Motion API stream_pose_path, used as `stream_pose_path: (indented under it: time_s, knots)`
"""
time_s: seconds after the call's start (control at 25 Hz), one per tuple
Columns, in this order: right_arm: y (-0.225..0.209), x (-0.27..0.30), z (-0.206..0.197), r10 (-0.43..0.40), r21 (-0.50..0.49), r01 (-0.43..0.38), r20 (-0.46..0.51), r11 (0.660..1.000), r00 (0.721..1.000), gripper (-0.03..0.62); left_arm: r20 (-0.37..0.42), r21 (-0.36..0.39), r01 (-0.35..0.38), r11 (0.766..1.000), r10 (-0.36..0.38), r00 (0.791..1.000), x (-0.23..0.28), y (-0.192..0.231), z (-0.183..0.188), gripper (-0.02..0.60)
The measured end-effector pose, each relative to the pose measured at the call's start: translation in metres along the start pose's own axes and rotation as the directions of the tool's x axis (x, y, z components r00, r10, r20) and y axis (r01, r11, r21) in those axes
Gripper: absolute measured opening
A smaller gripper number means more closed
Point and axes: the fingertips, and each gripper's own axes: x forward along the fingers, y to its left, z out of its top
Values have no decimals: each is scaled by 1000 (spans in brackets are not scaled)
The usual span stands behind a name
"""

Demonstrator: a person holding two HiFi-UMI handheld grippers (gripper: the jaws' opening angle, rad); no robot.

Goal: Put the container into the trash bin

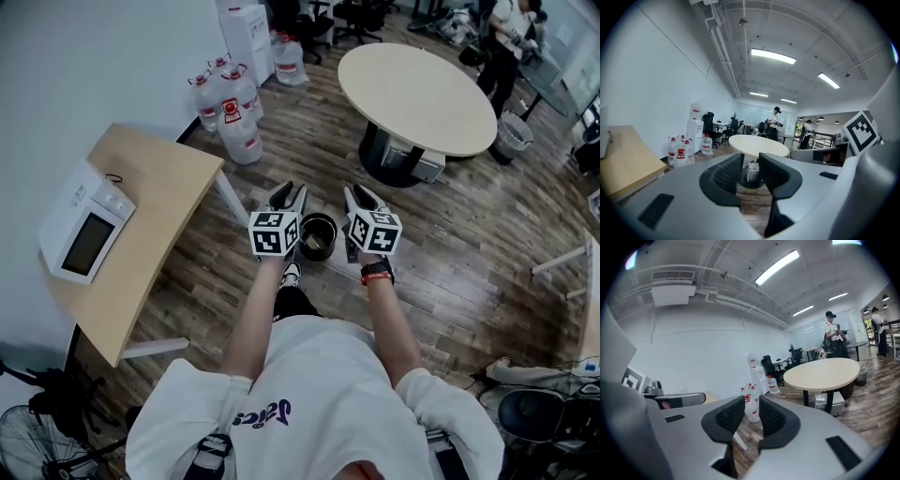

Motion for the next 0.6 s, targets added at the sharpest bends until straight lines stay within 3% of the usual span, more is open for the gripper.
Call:
stream_pose_path:
  time_s: [0.28, 0.44, 0.6]
  knots:
    - [2, -18, 18, -30, -32, 32, 61, 999, 998, 47, 66, 18, 9, 1000, -10, 998, -15, -8, 17, 59]
    - [7, -26, 23, -33, -21, 35, 77, 999, 996, 25, 88, 10, 44, 999, -45, 995, -23, -17, 25, 37]
    - [9, -28, 21, -39, -22, 41, 82, 999, 996, 15, 113, 31, 26, 999, -29, 993, -28, -16, 32, 23]
